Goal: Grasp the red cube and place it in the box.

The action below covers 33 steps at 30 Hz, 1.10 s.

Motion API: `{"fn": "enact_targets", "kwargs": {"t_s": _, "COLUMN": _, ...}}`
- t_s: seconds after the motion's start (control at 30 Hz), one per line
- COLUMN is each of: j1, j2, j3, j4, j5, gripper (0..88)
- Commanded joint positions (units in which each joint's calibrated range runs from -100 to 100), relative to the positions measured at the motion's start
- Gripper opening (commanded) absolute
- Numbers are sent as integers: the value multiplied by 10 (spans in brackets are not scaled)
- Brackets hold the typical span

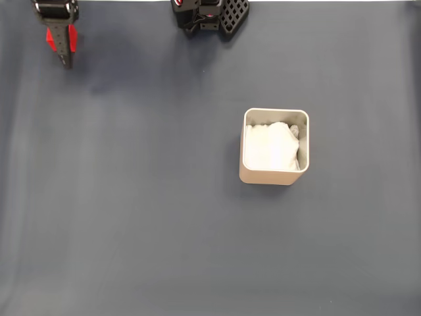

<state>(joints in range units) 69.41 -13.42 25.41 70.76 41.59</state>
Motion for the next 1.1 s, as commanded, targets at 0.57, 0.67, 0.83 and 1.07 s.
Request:
{"fn": "enact_targets", "kwargs": {"t_s": 0.57, "j1": 16, "j2": 75, "j3": -109, "j4": -46, "j5": 7, "gripper": 436}}
{"fn": "enact_targets", "kwargs": {"t_s": 0.67, "j1": 21, "j2": 76, "j3": -109, "j4": -48, "j5": 13, "gripper": 436}}
{"fn": "enact_targets", "kwargs": {"t_s": 0.83, "j1": 38, "j2": 85, "j3": -104, "j4": -75, "j5": 27, "gripper": 437}}
{"fn": "enact_targets", "kwargs": {"t_s": 1.07, "j1": 52, "j2": 95, "j3": -101, "j4": -83, "j5": 36, "gripper": 437}}
